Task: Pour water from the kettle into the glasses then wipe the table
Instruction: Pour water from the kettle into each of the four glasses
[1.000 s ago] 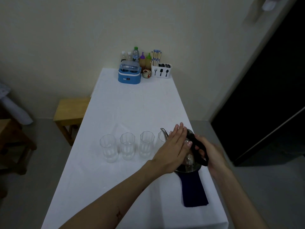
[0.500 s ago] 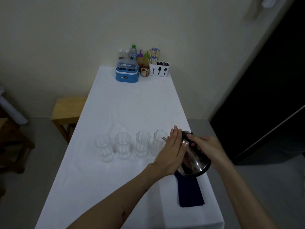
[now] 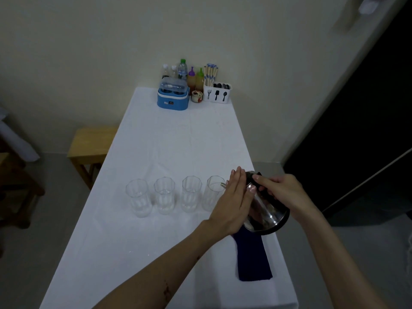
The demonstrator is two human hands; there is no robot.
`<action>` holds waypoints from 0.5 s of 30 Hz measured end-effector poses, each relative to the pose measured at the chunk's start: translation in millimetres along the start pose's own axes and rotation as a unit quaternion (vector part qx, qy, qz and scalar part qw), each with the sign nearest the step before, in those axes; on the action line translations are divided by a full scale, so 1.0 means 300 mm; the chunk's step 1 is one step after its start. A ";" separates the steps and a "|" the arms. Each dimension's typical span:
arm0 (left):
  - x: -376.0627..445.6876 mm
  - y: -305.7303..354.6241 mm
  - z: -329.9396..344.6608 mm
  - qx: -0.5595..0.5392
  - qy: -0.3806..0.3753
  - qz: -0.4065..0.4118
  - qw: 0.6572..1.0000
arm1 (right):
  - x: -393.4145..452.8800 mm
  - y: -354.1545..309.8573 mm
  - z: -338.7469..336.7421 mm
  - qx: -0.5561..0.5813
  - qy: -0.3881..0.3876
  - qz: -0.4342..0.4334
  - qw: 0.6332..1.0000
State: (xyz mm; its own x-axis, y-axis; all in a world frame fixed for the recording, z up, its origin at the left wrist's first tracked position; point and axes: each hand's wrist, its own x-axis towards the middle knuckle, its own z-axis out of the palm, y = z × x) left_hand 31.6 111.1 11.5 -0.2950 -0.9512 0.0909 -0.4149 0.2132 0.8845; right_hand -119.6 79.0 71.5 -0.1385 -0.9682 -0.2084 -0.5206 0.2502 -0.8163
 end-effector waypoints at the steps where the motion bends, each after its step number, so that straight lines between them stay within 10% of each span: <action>1: 0.000 0.006 -0.001 -0.003 0.004 0.000 1.000 | 0.001 -0.004 -0.004 0.001 0.000 -0.001 1.000; 15: 0.002 0.034 -0.021 -0.022 0.021 0.001 1.000 | 0.000 -0.063 -0.014 -0.028 -0.001 -0.018 0.999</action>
State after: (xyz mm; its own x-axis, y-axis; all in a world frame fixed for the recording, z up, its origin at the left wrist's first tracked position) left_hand 32.7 111.4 23.5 -0.2592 -0.9594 0.1115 -0.3765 0.2067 0.9031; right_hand -113.2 74.4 89.2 -0.1166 -0.9766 -0.1809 -0.5711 0.2150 -0.7923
